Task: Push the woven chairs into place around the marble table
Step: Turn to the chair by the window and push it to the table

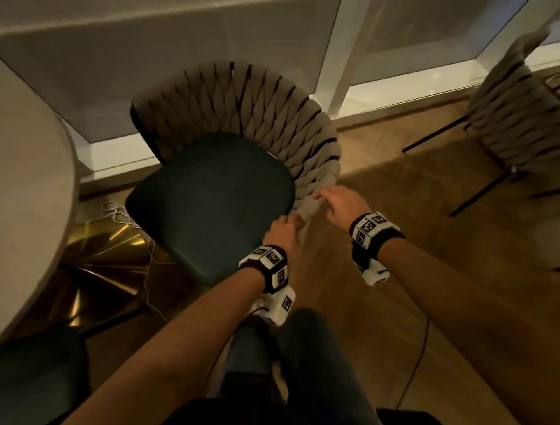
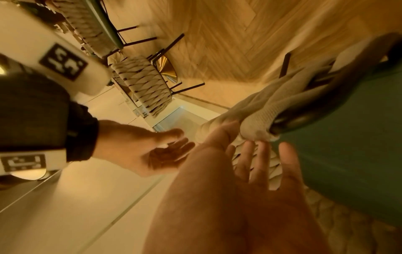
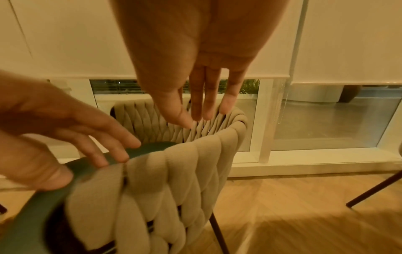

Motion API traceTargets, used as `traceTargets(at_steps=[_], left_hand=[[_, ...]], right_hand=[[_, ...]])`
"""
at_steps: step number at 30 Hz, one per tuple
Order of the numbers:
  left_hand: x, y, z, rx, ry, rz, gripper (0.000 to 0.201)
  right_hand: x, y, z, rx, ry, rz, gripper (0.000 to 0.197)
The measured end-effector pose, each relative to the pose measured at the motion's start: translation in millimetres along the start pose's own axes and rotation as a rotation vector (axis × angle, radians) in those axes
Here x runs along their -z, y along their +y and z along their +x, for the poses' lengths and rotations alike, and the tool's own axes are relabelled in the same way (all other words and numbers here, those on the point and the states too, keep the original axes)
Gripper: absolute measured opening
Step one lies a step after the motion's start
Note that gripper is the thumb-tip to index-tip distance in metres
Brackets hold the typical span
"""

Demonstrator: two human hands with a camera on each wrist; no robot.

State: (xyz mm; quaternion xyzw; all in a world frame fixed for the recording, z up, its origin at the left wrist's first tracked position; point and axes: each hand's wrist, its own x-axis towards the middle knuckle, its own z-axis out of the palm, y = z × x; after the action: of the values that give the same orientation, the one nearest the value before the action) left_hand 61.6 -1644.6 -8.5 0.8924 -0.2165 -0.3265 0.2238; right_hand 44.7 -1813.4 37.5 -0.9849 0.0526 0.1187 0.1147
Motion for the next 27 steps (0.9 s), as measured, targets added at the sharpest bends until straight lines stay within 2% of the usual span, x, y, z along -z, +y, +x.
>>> traceTargets(at_steps=[3, 6, 10, 14, 15, 16, 18, 20, 22, 23, 24, 27], left_hand=[[-10, 13, 31, 0.107, -0.044, 0.071, 0.073], [-26, 18, 56, 0.210, -0.046, 0.074, 0.085], [-35, 24, 81, 0.318, 0.039, 0.040, 0.079], [-26, 17, 76, 0.334, 0.035, -0.016, 0.080], [-24, 8, 68, 0.320, 0.012, -0.016, 0.079], [-12, -57, 1, 0.400, 0.042, -0.008, 0.078], [-15, -58, -1, 0.332, 0.011, 0.048, 0.077], [-4, -62, -10, 0.277, -0.042, 0.059, 0.077], [5, -72, -18, 0.256, -0.041, 0.078, 0.076], [7, -83, -24, 0.250, -0.057, 0.095, 0.076], [23, -137, -72, 0.259, -0.044, 0.117, 0.076], [21, -160, -75, 0.248, -0.037, 0.154, 0.074]], right_hand=[[-1, 30, 39, 0.071, -0.026, -0.157, 0.048], [-2, 55, 79, 0.146, -0.125, -0.346, 0.054], [-1, 76, 122, 0.298, -0.269, -0.619, 0.049], [-17, 77, 140, 0.381, -0.323, -0.656, 0.046], [-21, 68, 139, 0.430, -0.289, -0.648, 0.047], [-49, -13, 120, 0.525, -0.252, -0.603, 0.050], [-43, -12, 115, 0.479, -0.272, -0.571, 0.056], [-52, -12, 105, 0.413, -0.258, -0.539, 0.053], [-56, -20, 97, 0.381, -0.281, -0.492, 0.048], [-60, -31, 92, 0.396, -0.243, -0.491, 0.049], [-79, -93, 71, 0.409, -0.178, -0.448, 0.051], [-89, -107, 61, 0.342, -0.178, -0.429, 0.051]])
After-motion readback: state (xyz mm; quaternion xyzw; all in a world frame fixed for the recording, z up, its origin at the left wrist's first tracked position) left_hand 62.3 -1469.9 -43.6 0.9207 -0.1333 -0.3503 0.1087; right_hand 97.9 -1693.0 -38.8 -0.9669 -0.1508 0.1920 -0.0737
